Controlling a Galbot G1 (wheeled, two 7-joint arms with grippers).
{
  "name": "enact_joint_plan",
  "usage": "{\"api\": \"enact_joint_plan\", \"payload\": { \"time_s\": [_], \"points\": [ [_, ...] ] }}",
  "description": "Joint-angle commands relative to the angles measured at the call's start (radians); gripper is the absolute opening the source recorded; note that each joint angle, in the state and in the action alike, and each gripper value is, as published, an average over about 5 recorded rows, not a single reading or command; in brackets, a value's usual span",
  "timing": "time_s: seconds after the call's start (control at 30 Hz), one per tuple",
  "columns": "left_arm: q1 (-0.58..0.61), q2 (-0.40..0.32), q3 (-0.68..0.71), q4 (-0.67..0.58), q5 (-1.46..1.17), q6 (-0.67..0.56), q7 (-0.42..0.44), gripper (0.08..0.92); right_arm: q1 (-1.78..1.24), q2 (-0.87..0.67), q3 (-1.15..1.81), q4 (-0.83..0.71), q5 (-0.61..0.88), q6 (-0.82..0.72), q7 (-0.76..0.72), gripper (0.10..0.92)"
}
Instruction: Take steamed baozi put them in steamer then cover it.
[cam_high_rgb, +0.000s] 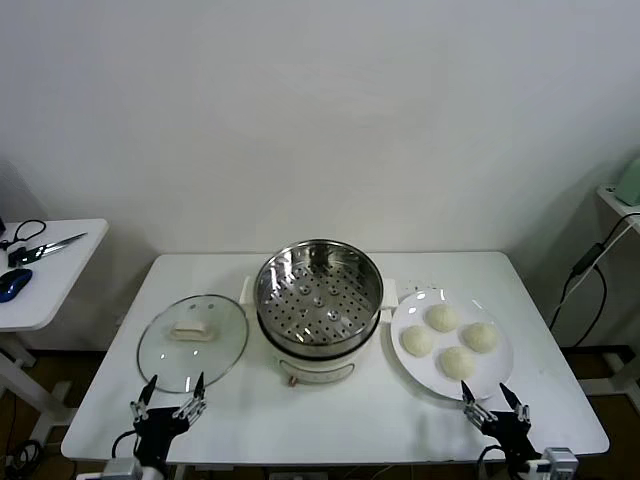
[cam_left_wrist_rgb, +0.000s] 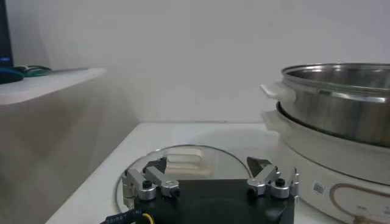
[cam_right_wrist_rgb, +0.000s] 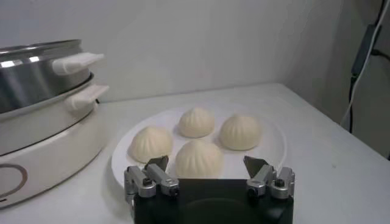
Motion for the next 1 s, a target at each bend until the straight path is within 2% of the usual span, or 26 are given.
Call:
{"api": "enact_joint_plan", "payload": {
  "time_s": [0.03,0.17,0.23,0.4,0.5,0.6,0.77,0.9,1.0],
  "points": [
    [0.001,-0.002,0.001,-0.011,0.0,0.002,0.003,0.823,0.047,-0.011,0.02,0.024,-0.044,-0.08,0.004,0.823],
    [0.004,0.001,0.003,-0.016,-0.001,0.002,0.004,0.823,0.276,-0.124,0.008,0.0,-0.066,-0.26,0.013,0.823],
    [0.007,0.002,0.004,-0.02,-0.001,0.001,0.004,0.823,0.426,-0.207,-0.032,-0.057,-0.078,-0.327,-0.031,0.823],
    [0.018,0.004,0.007,-0.032,-0.002,-0.003,0.005,0.823,0.829,-0.466,-0.311,-0.282,-0.172,-0.354,-0.344,0.823],
    [0.026,0.005,0.009,-0.039,-0.001,-0.009,0.006,0.823,1.075,-0.597,-0.588,-0.418,-0.264,-0.285,-0.566,0.823],
    [0.035,0.005,0.007,-0.048,0.0,-0.014,0.006,0.823,1.323,-0.673,-0.89,-0.526,-0.381,-0.141,-0.795,0.823],
    [0.048,0.005,0.001,-0.055,0.001,-0.023,0.006,0.823,1.738,-0.684,-1.33,-0.717,-0.57,0.146,-1.133,0.823],
    [0.052,0.003,0.002,-0.053,0.005,-0.03,0.004,0.823,1.979,-0.637,-1.595,-0.81,-0.505,0.226,-1.283,0.823],
    [0.053,0.001,0.005,-0.05,0.007,-0.034,0.003,0.823,2.062,-0.59,-1.717,-0.824,-0.444,0.213,-1.318,0.823]
  ]
}}
